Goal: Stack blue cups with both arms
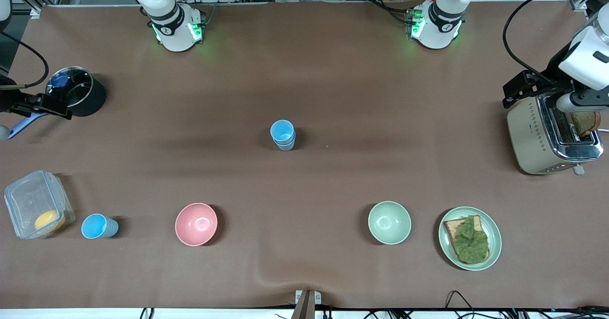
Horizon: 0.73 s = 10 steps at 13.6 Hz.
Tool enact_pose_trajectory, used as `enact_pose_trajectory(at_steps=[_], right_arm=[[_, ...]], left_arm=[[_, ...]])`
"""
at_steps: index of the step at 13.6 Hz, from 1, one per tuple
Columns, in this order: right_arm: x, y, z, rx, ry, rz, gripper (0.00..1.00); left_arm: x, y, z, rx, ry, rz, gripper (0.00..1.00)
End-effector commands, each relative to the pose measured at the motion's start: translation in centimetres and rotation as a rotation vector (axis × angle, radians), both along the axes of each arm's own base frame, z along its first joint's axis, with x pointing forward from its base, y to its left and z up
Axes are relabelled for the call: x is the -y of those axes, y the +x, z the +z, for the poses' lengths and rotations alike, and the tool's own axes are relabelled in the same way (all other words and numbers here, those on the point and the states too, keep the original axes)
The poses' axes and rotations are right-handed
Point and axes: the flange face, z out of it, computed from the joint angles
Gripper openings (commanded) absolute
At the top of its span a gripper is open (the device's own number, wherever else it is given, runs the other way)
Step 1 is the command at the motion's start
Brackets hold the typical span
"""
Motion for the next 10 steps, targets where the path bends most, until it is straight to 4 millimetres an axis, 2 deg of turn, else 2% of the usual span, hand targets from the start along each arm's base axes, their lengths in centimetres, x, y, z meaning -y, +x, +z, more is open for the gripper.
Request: enact_pose_trajectory(at_steps=[1,5,10], right_arm=[[0.20,-0.96,0.34,0.013,0.005,-0.021,1.00],[0.04,-0.87,0.45,0.021,0.005,-0.020,1.00],[-0.66,-0.82,0.52,0.021,0.007,-0.006,1.00]], left_arm=[[-0.58,-0.76,0.23,-0.016,-0.018,-0.016,1.00],[-1.50,-0.66,0.62,-0.011,-0.022,0.013,1.00],[-1.20,-0.39,0.55,-0.011,-0.022,0.066,1.00]])
